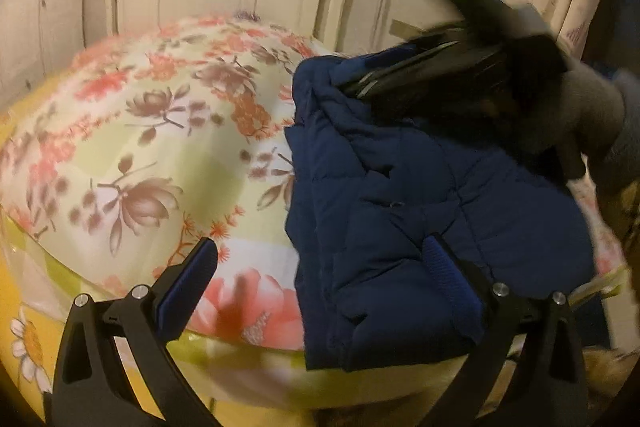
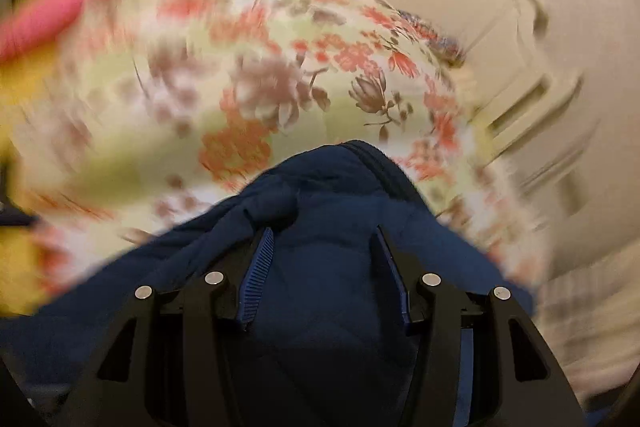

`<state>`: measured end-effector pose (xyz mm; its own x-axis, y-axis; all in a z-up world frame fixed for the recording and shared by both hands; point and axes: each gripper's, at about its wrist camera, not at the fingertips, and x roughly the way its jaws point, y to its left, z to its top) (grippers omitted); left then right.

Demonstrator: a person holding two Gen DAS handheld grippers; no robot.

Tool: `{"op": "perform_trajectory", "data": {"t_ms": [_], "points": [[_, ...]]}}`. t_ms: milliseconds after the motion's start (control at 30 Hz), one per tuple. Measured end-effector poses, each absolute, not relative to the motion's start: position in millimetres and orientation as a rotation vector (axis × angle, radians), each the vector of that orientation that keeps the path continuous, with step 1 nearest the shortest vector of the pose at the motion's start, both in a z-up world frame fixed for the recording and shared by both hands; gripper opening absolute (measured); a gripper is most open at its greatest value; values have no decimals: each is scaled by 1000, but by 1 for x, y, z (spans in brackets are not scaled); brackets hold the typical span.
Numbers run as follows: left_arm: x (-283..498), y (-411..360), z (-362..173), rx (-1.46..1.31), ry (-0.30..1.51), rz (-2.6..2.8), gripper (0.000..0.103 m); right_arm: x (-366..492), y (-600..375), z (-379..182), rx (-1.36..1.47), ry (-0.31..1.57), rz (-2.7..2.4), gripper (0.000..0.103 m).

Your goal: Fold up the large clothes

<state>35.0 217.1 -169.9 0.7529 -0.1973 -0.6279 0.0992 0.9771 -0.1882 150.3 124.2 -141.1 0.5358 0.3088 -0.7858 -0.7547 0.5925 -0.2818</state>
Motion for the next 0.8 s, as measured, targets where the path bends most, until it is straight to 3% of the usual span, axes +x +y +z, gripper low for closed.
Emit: {"op": "perform_trajectory", "data": {"t_ms": [100, 167, 267, 433, 633, 800], "points": [[33, 225, -153, -200, 694, -211, 101, 143, 58, -99, -355, 753, 776, 57], [37, 232, -139, -264, 689, -264, 101, 128, 15, -82, -247, 703, 770, 99], [65, 234, -127, -362, 754, -343, 101, 115, -62, -76, -82, 709, 758, 99], [119, 221, -147, -338, 913, -355, 101, 105, -138, -119, 103, 865, 696, 99], [161, 226, -183, -434, 1060, -567, 101, 100, -133, -181, 262, 1044, 817, 99], [159, 231, -193, -484, 1018, -642, 101, 105, -113, -200, 342, 1043, 861, 99]]}}
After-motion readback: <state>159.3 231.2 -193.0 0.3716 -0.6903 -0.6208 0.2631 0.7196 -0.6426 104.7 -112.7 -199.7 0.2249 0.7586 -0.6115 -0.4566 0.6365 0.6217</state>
